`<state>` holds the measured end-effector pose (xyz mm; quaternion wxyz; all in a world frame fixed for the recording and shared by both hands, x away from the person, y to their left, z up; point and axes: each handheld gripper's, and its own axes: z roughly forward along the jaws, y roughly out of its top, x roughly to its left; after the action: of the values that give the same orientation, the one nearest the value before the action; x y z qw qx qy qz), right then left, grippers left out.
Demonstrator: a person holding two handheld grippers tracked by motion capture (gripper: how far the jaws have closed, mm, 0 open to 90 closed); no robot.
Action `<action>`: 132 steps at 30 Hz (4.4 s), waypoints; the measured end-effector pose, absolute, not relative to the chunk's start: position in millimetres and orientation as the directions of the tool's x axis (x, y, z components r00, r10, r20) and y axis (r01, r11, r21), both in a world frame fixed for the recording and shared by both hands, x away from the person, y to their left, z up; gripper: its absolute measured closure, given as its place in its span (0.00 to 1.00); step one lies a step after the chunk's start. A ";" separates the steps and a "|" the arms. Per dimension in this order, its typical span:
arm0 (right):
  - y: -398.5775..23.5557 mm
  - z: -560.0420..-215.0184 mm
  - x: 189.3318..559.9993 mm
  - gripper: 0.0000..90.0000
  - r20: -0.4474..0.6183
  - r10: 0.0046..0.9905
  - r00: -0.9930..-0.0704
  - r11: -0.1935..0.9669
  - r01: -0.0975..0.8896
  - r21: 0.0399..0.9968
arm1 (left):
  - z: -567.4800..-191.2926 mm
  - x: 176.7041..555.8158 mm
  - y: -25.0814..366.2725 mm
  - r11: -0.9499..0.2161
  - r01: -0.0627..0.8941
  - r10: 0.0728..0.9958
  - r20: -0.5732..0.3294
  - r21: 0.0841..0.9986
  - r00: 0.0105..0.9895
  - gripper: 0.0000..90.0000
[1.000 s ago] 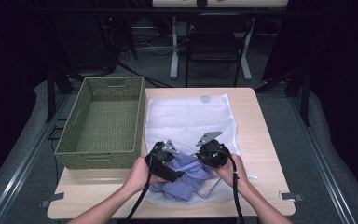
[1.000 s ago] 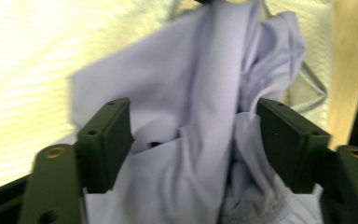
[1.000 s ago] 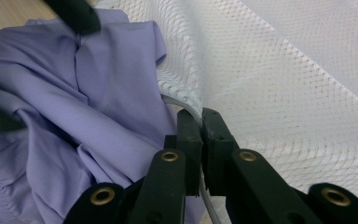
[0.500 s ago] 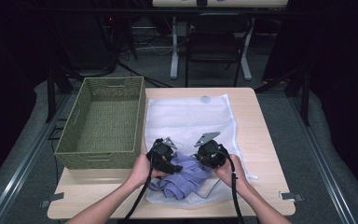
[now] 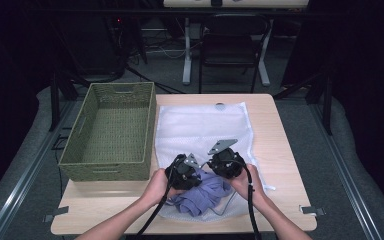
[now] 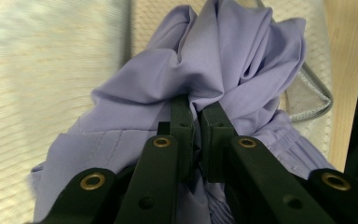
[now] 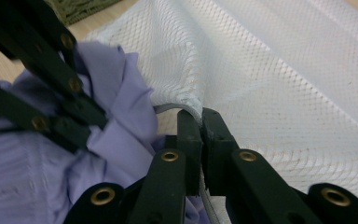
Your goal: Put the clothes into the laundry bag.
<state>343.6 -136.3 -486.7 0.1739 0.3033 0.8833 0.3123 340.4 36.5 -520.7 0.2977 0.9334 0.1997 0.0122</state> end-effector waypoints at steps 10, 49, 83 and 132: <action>-133.1 -485.1 339.4 0.97 -0.098 0.635 -0.767 0.614 0.423 0.666 | -541.3 349.2 32.3 -0.746 0.403 0.426 -0.084 0.530 0.901 0.93; -137.6 -499.7 343.0 0.97 -0.083 0.639 -0.765 0.635 0.464 0.618 | -528.7 352.8 66.1 -0.739 0.454 0.451 -0.135 0.498 0.882 0.96; -139.8 -496.6 341.3 0.97 -0.072 0.638 -0.767 0.629 0.464 0.624 | -533.2 359.7 66.8 -0.677 0.510 0.534 -0.122 0.530 0.837 0.42; -143.9 -494.2 339.6 0.97 -0.039 0.639 -0.768 0.610 0.475 0.634 | -508.2 341.4 63.1 -0.637 0.444 0.486 -0.119 0.631 0.866 0.29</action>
<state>339.6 -143.9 -494.2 0.1319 0.3139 0.8876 0.3103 341.4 63.1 -508.2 0.3401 0.9040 0.2570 0.0309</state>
